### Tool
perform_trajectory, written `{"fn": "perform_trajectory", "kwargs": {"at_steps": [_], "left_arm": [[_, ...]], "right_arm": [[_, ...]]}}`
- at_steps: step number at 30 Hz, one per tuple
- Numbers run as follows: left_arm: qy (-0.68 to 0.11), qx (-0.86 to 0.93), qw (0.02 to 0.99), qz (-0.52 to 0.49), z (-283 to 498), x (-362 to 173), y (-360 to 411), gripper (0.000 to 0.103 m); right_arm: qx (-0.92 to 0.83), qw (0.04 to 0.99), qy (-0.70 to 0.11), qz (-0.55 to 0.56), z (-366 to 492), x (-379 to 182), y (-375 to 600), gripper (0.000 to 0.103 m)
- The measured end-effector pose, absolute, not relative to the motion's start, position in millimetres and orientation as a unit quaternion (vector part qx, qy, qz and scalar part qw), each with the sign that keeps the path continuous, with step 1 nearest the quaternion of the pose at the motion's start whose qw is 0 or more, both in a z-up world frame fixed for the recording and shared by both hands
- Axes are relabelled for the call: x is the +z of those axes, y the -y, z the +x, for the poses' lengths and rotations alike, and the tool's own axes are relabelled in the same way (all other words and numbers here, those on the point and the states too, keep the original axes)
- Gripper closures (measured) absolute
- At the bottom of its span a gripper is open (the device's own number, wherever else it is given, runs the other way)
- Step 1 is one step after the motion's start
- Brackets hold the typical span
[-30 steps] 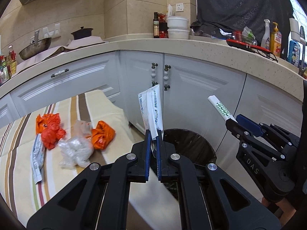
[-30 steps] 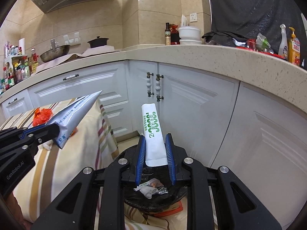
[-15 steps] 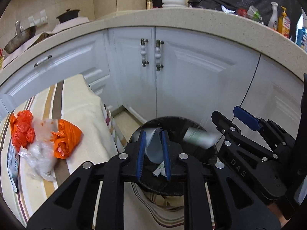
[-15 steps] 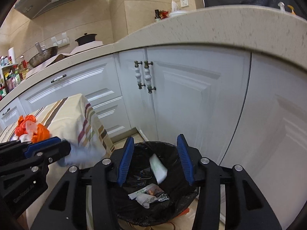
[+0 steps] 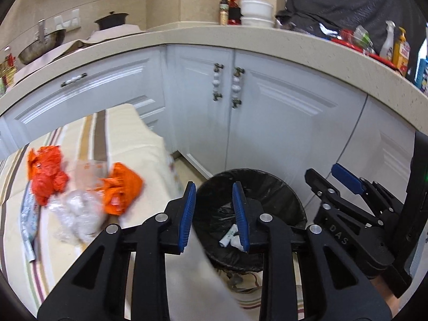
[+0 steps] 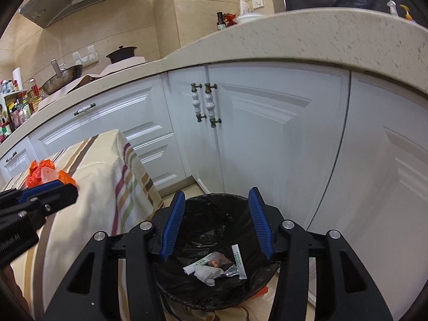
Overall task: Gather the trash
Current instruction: 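Grasp the white-and-blue tube with the left gripper while the right grasps the clear plastic bag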
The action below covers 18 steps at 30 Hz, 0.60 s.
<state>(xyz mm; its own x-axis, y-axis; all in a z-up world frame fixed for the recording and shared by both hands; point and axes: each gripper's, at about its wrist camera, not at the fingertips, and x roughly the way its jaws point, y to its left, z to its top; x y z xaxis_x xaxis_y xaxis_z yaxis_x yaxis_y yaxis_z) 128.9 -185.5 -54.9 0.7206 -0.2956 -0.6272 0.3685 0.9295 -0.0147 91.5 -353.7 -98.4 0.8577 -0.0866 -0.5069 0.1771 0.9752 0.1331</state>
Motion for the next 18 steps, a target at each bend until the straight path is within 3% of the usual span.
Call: {"fn": "perform_trajectory", "kwargs": {"at_steps": [7, 9, 18], "left_arm": [[-0.310, -0.144, 0.939, 0.041, 118, -41, 136, 0.074], [-0.304, -0.124, 0.944, 0.039, 114, -39, 118, 0.060], [-0.306, -0.046, 0.951, 0.022, 106, -40, 42, 0.060]], "right_arm": [[-0.044, 0.964, -0.249, 0.081, 90, -85, 328, 0.053], [-0.032, 0.965, -0.247, 0.078, 91, -81, 317, 0.053], [0.033, 0.967, -0.248, 0.054, 100, -69, 253, 0.053]]}}
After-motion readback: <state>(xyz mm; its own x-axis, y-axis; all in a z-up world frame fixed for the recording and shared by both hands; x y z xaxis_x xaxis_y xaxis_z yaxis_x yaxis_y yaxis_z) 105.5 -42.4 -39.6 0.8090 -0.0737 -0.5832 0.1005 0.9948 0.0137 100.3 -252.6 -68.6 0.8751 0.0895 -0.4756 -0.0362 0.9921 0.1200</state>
